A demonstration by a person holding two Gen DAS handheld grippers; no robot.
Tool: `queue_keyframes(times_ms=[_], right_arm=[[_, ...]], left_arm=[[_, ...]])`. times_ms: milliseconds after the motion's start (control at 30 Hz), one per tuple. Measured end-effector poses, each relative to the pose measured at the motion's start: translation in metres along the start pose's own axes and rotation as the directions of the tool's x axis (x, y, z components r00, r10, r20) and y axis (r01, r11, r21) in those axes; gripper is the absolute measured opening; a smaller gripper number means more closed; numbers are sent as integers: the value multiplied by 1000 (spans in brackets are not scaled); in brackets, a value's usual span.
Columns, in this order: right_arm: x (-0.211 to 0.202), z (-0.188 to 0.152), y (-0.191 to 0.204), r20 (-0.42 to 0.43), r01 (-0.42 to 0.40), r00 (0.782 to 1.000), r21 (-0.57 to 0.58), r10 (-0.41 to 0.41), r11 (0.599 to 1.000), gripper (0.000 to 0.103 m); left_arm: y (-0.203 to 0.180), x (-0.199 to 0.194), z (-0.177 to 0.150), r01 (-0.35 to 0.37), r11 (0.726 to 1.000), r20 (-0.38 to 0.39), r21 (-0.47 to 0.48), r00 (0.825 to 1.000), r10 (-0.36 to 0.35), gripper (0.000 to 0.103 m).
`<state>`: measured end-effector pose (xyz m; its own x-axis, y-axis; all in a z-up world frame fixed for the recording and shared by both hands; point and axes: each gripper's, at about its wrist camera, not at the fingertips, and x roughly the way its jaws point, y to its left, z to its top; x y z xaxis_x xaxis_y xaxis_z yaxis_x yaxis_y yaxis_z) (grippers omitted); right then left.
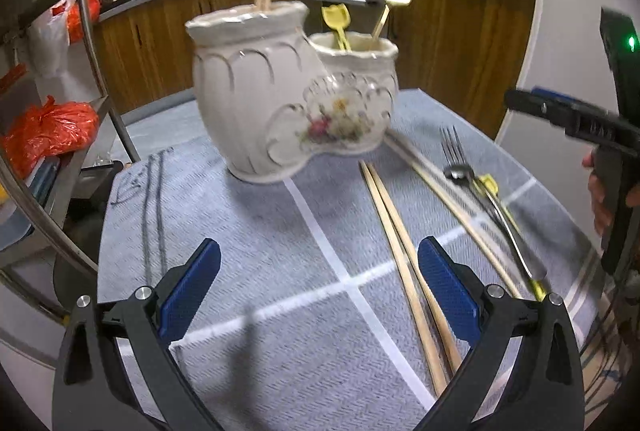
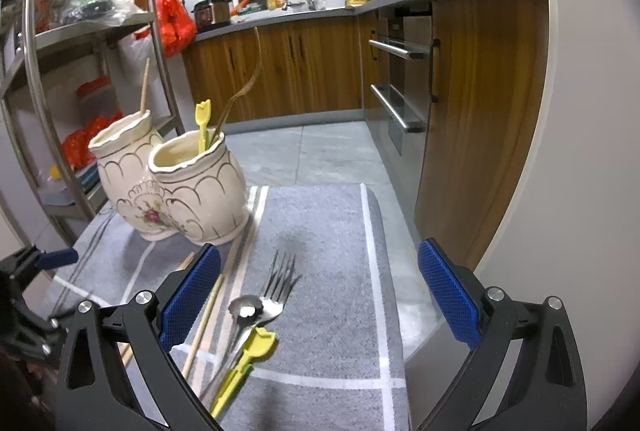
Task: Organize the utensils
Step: 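Withdraw both open tools back toward the remaining utensils, then grasp the silver fork with the right tool while the left tool grasps a chopstick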
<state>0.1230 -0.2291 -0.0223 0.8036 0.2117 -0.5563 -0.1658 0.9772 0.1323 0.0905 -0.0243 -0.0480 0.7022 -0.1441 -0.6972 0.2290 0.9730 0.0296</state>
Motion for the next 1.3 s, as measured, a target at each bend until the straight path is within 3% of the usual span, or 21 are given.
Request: queue_keyframes(times_ms=[300,767,900,967,1067,1300], right_arm=[[5,-3,2,-20,-1,1000,-12,0,1000,98],[22,-10,2,-85,-7,996,-44,3,999,98],[39,-8,4,-144,-29,989,-77,17,997,95],[45,-6,6,-160,-49,986,-80,36,996,89],[58,-2,9,-200,-83,978,-78,66,993,70],[87,4,12,-286,-173,944,-6,164,985,39]], left_arm=[[-9,14,-4,-33,999,-92,36,995,36,97],[-22,26,-6,-44,995,-149,89,987,57,94],[-23,27,-4,-13,997,-154,71,988,24,81],[-25,28,-2,4,998,-158,58,987,6,73],[-31,28,0,16,998,-158,64,987,-6,62],[-38,30,5,81,995,-162,55,984,-71,21]])
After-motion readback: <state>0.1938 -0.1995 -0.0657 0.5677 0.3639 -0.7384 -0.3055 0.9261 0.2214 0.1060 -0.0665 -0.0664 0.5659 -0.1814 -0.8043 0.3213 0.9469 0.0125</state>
